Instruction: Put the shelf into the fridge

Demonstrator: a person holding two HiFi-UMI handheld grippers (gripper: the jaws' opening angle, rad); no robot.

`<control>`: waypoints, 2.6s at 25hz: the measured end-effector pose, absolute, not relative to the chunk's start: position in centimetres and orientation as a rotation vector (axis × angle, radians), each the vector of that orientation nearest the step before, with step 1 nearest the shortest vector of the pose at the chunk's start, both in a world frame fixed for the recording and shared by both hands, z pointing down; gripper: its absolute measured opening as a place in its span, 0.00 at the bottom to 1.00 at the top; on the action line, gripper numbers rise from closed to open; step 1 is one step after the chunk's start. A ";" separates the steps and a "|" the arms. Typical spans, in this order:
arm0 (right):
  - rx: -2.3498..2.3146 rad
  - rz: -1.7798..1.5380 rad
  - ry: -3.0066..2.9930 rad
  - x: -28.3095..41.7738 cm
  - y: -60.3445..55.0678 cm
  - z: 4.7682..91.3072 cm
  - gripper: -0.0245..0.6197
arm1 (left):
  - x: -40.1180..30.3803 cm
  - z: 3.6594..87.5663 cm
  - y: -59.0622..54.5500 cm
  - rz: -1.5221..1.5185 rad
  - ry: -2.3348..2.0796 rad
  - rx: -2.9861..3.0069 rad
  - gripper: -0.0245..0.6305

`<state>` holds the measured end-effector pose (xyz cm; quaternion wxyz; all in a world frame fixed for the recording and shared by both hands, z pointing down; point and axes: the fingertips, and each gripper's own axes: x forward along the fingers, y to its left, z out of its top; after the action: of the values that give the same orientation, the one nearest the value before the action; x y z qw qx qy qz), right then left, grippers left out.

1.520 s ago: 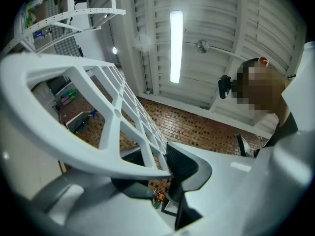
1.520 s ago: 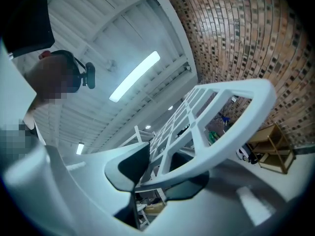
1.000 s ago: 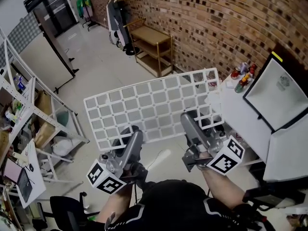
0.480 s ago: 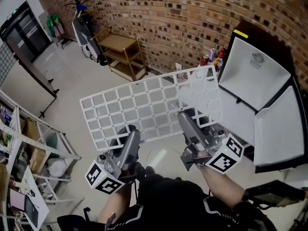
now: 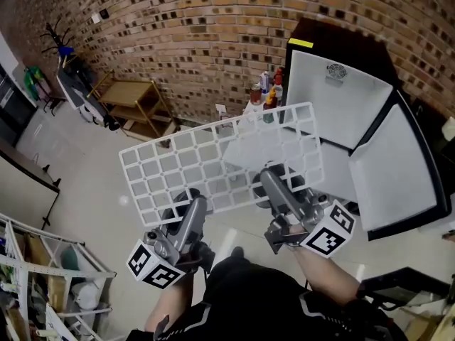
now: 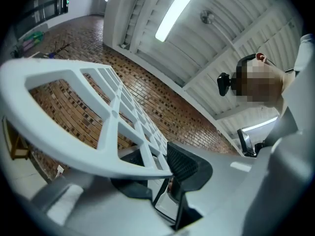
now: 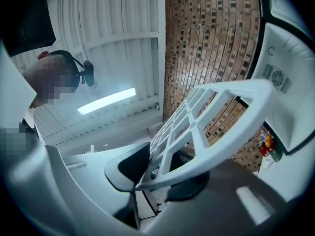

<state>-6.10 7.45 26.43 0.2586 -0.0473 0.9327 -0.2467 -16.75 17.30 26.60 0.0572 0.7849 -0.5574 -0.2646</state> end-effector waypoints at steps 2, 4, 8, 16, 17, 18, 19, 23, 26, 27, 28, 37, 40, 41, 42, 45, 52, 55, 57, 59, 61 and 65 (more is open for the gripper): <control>-0.174 -0.660 2.509 -5.4 5.7 26.5 0.20 | -16.4 26.6 15.2 -0.782 -1.644 2.410 0.17; -0.223 -0.658 2.496 -4.6 4.1 26.9 0.20 | -15.9 26.9 13.1 -0.764 -1.597 2.428 0.17; -0.339 -0.629 2.465 -3.0 1.8 27.3 0.20 | -15.0 27.1 9.8 -0.733 -1.466 2.487 0.17; -0.514 -0.628 2.414 -1.5 -1.2 28.7 0.20 | -14.6 28.3 5.1 -0.681 -1.291 2.517 0.17; -0.539 -0.627 2.409 -1.4 -1.4 28.9 0.20 | -14.5 28.6 4.7 -0.678 -1.265 2.520 0.17; -0.566 -0.625 2.404 -1.2 -1.6 29.2 0.20 | -14.5 28.9 4.2 -0.678 -1.235 2.523 0.17; -0.594 -0.623 2.401 -1.0 -1.8 29.4 0.20 | -14.4 29.2 3.8 -0.679 -1.204 2.525 0.17; -0.707 -0.625 2.388 -0.5 -2.2 30.2 0.20 | -14.2 30.4 2.3 -0.672 -1.084 2.516 0.17; -0.788 -0.631 2.365 -0.1 -2.4 30.9 0.20 | -14.0 31.2 1.4 -0.656 -0.997 2.512 0.17; -0.815 -0.634 2.358 0.0 -2.4 31.2 0.20 | -14.0 31.6 1.0 -0.650 -0.971 2.507 0.17; -0.843 -0.636 2.353 0.0 -2.5 31.4 0.20 | -14.0 31.9 0.7 -0.646 -0.945 2.502 0.17; -1.011 -0.666 2.277 1.1 -3.1 34.2 0.20 | -13.3 34.4 -1.7 -0.588 -0.769 2.502 0.17; -1.017 -0.664 2.274 1.4 -3.8 34.6 0.20 | -13.0 34.8 -2.6 -0.582 -0.758 2.499 0.17; -1.019 -0.667 2.275 1.6 -4.1 34.8 0.20 | -12.7 35.0 -2.9 -0.579 -0.758 2.491 0.17; -1.020 -0.671 2.277 2.0 -4.5 35.0 0.20 | -12.3 35.3 -3.2 -0.578 -0.761 2.481 0.17; -1.003 -0.692 2.277 3.4 -6.2 35.6 0.20 | -10.9 36.0 -4.8 -0.566 -0.781 2.462 0.17; -0.966 -0.764 2.308 6.4 -10.9 37.7 0.20 | -7.8 37.9 -8.6 -0.571 -0.840 2.409 0.16; -0.958 -0.780 2.297 7.8 -12.9 38.8 0.20 | -6.4 38.8 -10.7 -0.549 -0.844 2.406 0.16; -0.961 -0.795 2.300 8.8 -14.3 39.7 0.20 | -5.4 39.8 -12.1 -0.552 -0.835 2.403 0.16; -0.966 -0.817 2.316 9.4 -15.6 40.6 0.20 | -4.7 41.0 -13.4 -0.559 -0.833 2.380 0.16; -0.968 -0.844 2.328 10.1 -16.7 41.7 0.20 | -4.0 42.1 -14.4 -0.558 -0.843 2.352 0.16; -0.964 -0.888 2.314 11.3 -18.5 43.2 0.20 | -2.7 43.3 -16.0 -0.536 -0.857 2.334 0.16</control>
<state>11.31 -18.47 43.21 0.2387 -0.3519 0.8451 -0.3241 -2.73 -16.00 43.33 0.2948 0.8769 -0.3219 -0.2013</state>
